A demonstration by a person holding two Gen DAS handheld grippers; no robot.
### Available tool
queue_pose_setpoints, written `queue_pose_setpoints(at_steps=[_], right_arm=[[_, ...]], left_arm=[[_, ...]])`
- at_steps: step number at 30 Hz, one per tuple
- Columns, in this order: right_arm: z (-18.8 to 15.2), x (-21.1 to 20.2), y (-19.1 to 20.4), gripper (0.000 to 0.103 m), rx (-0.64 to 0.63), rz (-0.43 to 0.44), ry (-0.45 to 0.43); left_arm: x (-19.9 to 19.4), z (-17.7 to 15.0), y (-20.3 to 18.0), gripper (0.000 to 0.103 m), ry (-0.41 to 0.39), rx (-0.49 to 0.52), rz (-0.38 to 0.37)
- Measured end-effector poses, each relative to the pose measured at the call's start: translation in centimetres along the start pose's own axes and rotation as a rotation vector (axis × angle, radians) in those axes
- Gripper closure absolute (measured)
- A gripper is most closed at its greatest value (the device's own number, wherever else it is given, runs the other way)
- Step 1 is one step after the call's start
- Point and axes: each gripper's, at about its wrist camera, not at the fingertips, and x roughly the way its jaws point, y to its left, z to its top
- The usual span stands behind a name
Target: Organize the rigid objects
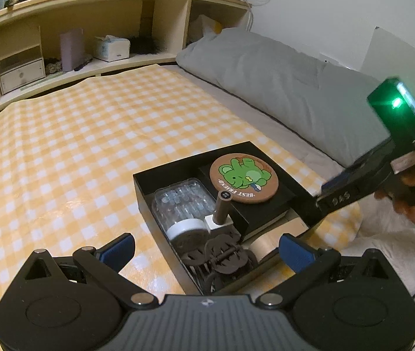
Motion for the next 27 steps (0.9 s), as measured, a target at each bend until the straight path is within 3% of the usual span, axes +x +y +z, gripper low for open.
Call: queue_pose_setpoints(at_steps=[5, 9, 13, 23, 27], right_arm=[[1.0, -4.8, 1.1, 0.028, 0.0, -0.041, -0.149], [1.8, -9.4, 1.1, 0.02, 0.089, 0.005, -0.245], [0.6, -12.9, 1.7, 0.003, 0.11, 0.046, -0.319], [-6.9, -19.2, 3.3, 0.0, 0.227, 0.073, -0.453], [-10.1, -20.8, 3.9, 0.0, 0.245, 0.019, -0.527]], left_arm=[[-1.9, 0.0, -0.9, 0.0, -0.007, -0.011, 0.0], [-4.2, 0.1, -1.6, 0.0, -0.037, -0.031, 0.01], [-6.5, 0.2, -2.0, 0.0, -0.059, -0.044, 0.029], [-11.7, -0.6, -2.9, 0.0, -0.113, -0.069, 0.077], [-13.4, -1.2, -3.3, 0.0, -0.139, -0.075, 0.11]])
